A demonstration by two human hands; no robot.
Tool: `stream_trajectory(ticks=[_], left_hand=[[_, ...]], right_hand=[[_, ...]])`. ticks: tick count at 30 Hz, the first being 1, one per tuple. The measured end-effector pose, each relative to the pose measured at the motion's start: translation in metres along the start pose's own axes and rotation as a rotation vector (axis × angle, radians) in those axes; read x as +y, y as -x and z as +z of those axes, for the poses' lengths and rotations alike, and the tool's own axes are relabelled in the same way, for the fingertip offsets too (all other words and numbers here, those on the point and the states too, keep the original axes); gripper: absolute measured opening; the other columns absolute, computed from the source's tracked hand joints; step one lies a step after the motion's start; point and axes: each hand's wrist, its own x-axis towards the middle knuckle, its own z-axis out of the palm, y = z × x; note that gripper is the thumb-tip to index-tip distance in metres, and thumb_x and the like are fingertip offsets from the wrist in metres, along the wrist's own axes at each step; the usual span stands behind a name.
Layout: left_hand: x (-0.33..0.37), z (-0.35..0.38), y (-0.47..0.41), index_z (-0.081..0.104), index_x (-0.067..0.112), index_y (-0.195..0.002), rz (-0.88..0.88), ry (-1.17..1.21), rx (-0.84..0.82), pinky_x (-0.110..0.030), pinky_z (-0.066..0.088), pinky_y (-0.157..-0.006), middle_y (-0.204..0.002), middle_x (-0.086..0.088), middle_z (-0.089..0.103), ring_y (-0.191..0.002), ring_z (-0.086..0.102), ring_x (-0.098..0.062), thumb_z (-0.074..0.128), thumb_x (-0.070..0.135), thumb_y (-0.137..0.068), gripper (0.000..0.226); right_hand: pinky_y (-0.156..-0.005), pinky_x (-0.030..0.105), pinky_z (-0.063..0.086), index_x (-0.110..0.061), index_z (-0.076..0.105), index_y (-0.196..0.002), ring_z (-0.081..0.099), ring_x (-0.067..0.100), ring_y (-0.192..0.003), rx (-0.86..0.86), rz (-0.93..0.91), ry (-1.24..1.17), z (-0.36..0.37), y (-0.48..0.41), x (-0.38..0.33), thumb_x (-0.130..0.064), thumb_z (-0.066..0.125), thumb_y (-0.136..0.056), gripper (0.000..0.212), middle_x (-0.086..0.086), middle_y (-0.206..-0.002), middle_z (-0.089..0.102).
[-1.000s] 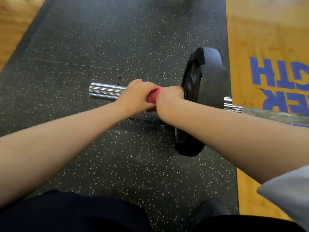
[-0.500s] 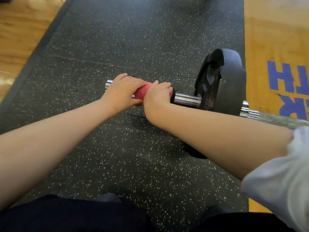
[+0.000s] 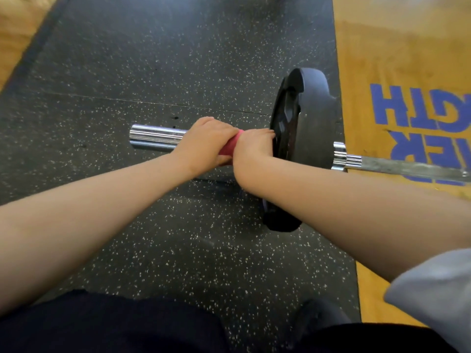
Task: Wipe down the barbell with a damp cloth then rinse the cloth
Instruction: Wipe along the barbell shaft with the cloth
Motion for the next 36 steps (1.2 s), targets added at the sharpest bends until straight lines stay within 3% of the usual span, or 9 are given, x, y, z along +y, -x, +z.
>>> stream_trajectory(ticks=[9, 13, 15, 18, 23, 26, 30, 32, 36], left_hand=[[-0.024, -0.013, 0.024, 0.054, 0.017, -0.132, -0.053, 0.007, 0.009, -0.037, 0.027, -0.107, -0.128, 0.000, 0.061, -0.118, 0.053, -0.024, 0.076, 0.036, -0.077, 0.062], [-0.051, -0.020, 0.046, 0.054, 0.020, -0.133, -0.127, 0.013, 0.021, -0.037, 0.028, -0.107, -0.128, 0.001, 0.060, -0.121, 0.051, -0.022, 0.077, 0.036, -0.075, 0.064], [-0.065, -0.023, 0.059, 0.054, 0.022, -0.133, -0.166, -0.006, 0.037, -0.038, 0.029, -0.107, -0.129, 0.004, 0.060, -0.122, 0.051, -0.020, 0.078, 0.034, -0.074, 0.065], [-0.084, -0.025, 0.074, 0.053, 0.023, -0.132, -0.222, -0.009, 0.052, -0.041, 0.031, -0.107, -0.129, 0.005, 0.060, -0.123, 0.051, -0.019, 0.081, 0.031, -0.071, 0.068], [-0.086, -0.020, 0.079, 0.055, 0.012, -0.130, -0.213, -0.030, 0.119, -0.047, 0.030, -0.109, -0.127, -0.002, 0.062, -0.129, 0.046, -0.029, 0.082, 0.024, -0.069, 0.068], [-0.073, -0.014, 0.077, 0.056, 0.007, -0.128, -0.186, -0.069, 0.197, -0.048, 0.027, -0.110, -0.127, -0.006, 0.062, -0.129, 0.045, -0.031, 0.082, 0.019, -0.068, 0.066], [-0.057, -0.004, 0.067, 0.054, 0.008, -0.131, -0.137, -0.064, 0.209, -0.046, 0.022, -0.113, -0.131, -0.005, 0.059, -0.130, 0.044, -0.028, 0.080, 0.020, -0.070, 0.068], [-0.045, 0.001, 0.056, 0.053, 0.008, -0.132, -0.089, -0.073, 0.191, -0.045, 0.020, -0.114, -0.133, -0.005, 0.058, -0.132, 0.043, -0.027, 0.079, 0.021, -0.071, 0.068], [-0.018, 0.013, 0.033, 0.054, 0.007, -0.130, -0.018, -0.106, 0.201, -0.043, 0.020, -0.114, -0.131, -0.006, 0.059, -0.131, 0.045, -0.027, 0.081, 0.022, -0.068, 0.069]], right_hand=[[-0.097, 0.041, 0.042, -0.004, 0.052, -0.129, 0.052, 0.034, -0.119, 0.032, -0.062, 0.049, -0.014, -0.005, -0.027, -0.023, 0.053, -0.091, 0.041, 0.016, -0.127, 0.055], [-0.069, 0.031, 0.036, -0.005, 0.047, -0.120, 0.048, 0.022, -0.086, 0.076, -0.105, 0.113, -0.022, -0.014, -0.062, -0.023, 0.052, -0.090, 0.036, 0.008, -0.103, 0.050], [-0.065, 0.031, 0.033, -0.004, 0.045, -0.116, 0.042, 0.021, -0.078, 0.156, -0.157, 0.088, -0.026, -0.016, -0.074, -0.024, 0.048, -0.093, 0.031, 0.008, -0.092, 0.044], [-0.070, 0.031, 0.036, -0.002, 0.041, -0.116, 0.047, 0.022, -0.082, 0.268, -0.236, 0.036, -0.028, -0.017, -0.089, -0.027, 0.040, -0.097, 0.031, 0.008, -0.099, 0.051], [-0.094, 0.037, 0.038, 0.008, 0.014, -0.145, 0.049, 0.031, -0.109, 0.420, -0.286, -0.026, -0.009, -0.016, -0.091, -0.023, 0.025, -0.099, 0.056, 0.018, -0.124, 0.048], [-0.100, 0.036, 0.039, 0.003, 0.024, -0.146, 0.052, 0.029, -0.112, 0.498, -0.278, -0.044, 0.002, -0.013, -0.083, -0.019, 0.014, -0.087, 0.064, 0.016, -0.127, 0.051], [-0.104, 0.045, 0.041, 0.005, 0.045, -0.136, 0.054, 0.040, -0.115, 0.520, -0.159, -0.292, 0.020, -0.002, -0.075, -0.019, 0.020, -0.086, 0.061, 0.026, -0.124, 0.056], [-0.112, 0.049, 0.032, 0.007, 0.041, -0.139, 0.044, 0.045, -0.127, 0.508, -0.056, -0.397, 0.028, 0.009, -0.064, -0.016, 0.018, -0.085, 0.063, 0.032, -0.134, 0.048], [-0.119, 0.041, 0.000, -0.001, 0.004, -0.152, 0.002, 0.037, -0.147, 0.331, 0.022, -0.379, 0.039, 0.026, -0.032, -0.015, 0.028, -0.097, 0.062, 0.026, -0.157, 0.007]])
